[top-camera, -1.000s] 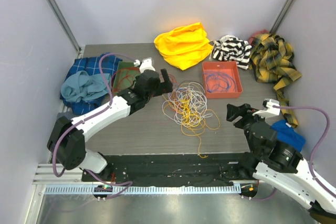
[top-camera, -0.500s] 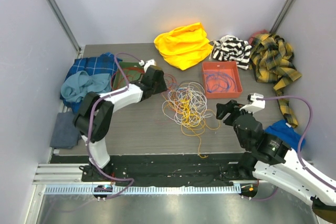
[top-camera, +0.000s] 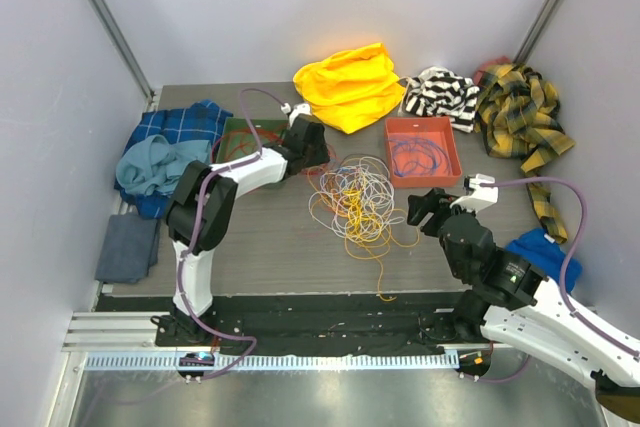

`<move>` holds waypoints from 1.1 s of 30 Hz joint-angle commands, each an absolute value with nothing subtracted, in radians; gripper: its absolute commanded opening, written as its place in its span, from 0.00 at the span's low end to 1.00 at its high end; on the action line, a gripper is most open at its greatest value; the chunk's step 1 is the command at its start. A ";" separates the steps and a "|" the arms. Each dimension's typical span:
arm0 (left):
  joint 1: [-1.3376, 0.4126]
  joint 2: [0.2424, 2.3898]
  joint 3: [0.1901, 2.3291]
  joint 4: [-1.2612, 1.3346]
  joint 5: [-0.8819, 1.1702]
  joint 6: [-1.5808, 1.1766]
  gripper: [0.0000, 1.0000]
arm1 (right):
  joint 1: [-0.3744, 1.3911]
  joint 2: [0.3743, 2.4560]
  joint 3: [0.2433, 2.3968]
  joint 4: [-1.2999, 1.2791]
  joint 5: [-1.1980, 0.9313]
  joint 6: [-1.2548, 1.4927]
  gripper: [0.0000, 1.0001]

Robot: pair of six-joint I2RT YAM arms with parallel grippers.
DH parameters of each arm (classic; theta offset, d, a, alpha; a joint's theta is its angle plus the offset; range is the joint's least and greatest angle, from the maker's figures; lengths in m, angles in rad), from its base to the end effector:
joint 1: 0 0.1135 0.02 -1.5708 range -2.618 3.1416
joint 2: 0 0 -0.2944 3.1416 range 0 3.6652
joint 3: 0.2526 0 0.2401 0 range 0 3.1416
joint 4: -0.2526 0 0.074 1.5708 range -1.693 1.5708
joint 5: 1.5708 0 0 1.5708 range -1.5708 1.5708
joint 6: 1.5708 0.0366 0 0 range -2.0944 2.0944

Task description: Untangle the cables

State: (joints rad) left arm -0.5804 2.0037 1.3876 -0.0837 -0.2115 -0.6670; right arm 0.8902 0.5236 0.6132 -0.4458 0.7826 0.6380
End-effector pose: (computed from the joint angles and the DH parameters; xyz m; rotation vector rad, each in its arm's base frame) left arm 0.3821 -0.2414 0.2247 -0.2116 2.2776 -0.4240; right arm 0.0735 0.0497 0.3064 0.2795 1.8111 0.3222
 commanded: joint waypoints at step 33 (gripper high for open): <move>-0.580 1.768 1.269 -0.123 -0.212 -0.649 0.00 | 0.896 0.506 0.606 -0.391 0.795 0.629 0.69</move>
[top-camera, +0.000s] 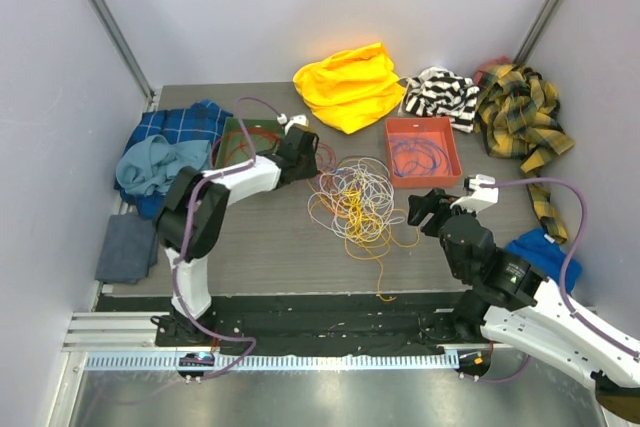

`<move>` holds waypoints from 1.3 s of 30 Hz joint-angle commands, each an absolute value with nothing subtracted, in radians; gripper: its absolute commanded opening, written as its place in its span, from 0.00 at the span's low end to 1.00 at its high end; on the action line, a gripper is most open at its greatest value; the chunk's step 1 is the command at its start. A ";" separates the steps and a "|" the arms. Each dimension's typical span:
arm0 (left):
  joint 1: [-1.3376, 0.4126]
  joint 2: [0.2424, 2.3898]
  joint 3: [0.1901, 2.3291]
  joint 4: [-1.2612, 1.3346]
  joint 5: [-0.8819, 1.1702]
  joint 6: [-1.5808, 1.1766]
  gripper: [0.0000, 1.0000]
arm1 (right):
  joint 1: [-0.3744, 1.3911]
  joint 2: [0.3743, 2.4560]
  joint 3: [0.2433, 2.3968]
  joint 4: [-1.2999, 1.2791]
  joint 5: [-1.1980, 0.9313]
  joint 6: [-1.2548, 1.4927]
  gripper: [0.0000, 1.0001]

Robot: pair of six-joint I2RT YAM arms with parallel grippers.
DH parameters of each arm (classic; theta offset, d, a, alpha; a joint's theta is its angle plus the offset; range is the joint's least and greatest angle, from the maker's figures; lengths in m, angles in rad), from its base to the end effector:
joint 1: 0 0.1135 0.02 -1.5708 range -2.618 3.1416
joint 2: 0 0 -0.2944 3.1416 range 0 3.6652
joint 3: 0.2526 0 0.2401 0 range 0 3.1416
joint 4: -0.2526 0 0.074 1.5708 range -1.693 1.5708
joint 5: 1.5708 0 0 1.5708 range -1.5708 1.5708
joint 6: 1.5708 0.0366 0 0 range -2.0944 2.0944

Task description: Untangle the cables

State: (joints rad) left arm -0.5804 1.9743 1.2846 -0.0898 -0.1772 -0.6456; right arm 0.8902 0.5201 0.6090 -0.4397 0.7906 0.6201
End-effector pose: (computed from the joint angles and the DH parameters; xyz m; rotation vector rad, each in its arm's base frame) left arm 0.3643 -0.2312 0.2053 -0.1650 2.3642 -0.3970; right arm 0.0733 0.0493 0.3059 0.2705 1.8055 0.3071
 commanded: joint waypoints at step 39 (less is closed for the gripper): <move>-0.773 1.417 1.743 -0.663 -0.069 -0.476 0.00 | 0.896 0.529 0.643 -0.342 0.609 0.692 0.69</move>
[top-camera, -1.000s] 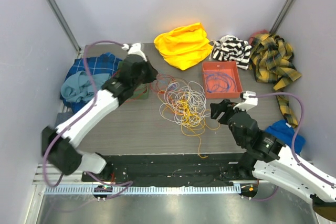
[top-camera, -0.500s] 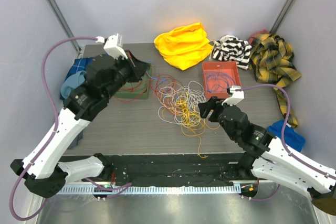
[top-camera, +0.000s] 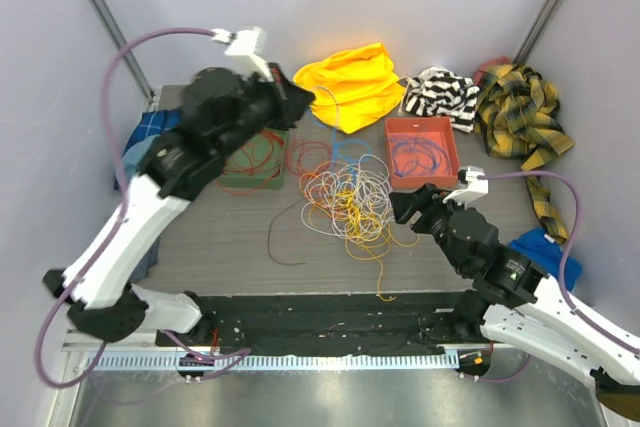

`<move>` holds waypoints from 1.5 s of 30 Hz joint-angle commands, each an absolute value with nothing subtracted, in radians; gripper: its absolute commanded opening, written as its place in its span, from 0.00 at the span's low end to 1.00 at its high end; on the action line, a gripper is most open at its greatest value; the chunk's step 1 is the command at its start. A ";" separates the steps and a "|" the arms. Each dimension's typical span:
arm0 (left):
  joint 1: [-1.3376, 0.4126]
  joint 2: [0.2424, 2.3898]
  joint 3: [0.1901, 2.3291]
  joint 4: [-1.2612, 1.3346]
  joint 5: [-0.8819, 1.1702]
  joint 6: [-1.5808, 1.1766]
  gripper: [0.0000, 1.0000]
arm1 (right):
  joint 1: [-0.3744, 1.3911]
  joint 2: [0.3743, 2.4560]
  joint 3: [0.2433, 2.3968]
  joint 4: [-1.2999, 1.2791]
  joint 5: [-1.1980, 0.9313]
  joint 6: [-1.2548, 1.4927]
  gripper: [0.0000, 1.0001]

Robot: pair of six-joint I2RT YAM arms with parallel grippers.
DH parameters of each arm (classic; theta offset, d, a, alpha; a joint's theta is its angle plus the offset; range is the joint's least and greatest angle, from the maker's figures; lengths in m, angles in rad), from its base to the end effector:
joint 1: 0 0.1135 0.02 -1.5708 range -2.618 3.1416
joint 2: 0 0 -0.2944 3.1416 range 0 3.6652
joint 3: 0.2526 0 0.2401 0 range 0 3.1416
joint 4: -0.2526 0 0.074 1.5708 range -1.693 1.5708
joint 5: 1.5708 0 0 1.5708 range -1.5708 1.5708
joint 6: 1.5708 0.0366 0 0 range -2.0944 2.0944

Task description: Untangle the cables

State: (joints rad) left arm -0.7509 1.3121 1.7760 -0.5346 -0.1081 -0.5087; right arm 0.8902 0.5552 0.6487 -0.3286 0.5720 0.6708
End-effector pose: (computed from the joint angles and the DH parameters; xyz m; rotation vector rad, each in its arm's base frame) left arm 0.1751 -0.1580 0.5480 0.1212 1.7103 -0.8648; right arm 0.0768 0.0634 0.3257 0.2134 1.7963 0.6098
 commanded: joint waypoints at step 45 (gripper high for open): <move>-0.802 2.281 2.359 -0.045 0.117 -0.585 0.00 | 0.896 0.206 0.773 -0.601 0.943 0.561 0.70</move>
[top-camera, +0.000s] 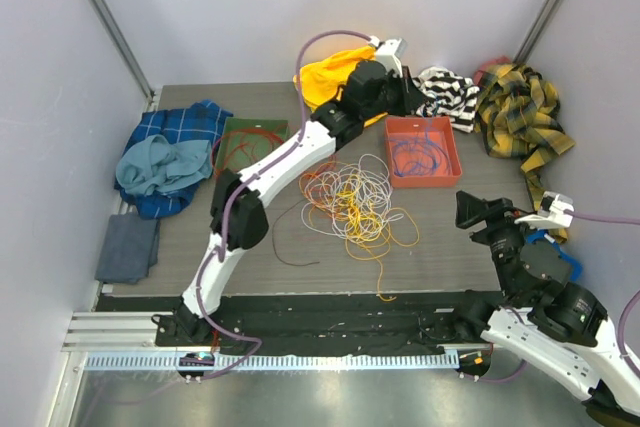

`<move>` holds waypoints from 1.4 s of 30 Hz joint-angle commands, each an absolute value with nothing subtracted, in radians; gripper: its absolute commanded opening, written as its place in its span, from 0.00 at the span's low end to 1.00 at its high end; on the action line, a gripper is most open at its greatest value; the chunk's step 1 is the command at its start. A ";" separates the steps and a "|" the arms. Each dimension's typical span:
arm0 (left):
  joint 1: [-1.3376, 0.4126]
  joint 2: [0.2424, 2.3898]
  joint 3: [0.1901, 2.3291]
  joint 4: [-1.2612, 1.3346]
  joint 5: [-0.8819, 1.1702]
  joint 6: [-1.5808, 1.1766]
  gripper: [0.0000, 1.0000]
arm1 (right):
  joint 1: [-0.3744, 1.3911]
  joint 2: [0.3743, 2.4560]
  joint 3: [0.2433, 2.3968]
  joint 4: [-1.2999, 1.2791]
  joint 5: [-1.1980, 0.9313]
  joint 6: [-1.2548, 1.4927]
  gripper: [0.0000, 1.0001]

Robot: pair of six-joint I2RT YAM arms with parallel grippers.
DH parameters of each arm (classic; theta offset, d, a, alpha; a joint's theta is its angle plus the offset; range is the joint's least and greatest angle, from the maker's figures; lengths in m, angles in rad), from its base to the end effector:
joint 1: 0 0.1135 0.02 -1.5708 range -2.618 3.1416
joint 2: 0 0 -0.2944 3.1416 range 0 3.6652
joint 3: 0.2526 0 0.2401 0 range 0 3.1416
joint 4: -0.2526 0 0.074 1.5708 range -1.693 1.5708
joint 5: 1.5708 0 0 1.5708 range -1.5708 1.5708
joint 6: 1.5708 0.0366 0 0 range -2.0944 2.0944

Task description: Untangle the cables

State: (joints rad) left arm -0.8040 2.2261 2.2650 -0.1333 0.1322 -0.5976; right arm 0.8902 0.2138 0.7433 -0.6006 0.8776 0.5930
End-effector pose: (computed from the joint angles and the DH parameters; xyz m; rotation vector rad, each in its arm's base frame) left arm 0.3706 -0.3916 0.4055 0.2932 1.7786 -1.1466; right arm 0.0217 -0.0179 0.3383 0.4252 1.5764 0.4234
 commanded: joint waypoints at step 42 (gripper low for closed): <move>-0.908 1.357 0.959 -0.248 -0.288 -0.791 1.00 | 0.896 0.495 0.652 -0.519 0.772 0.666 0.65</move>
State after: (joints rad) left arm -0.8848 1.4918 1.0126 -0.1989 -0.2333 -0.7021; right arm 0.8902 0.4046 0.6605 -0.5915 0.8089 0.6323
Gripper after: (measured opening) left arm 0.996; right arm 0.656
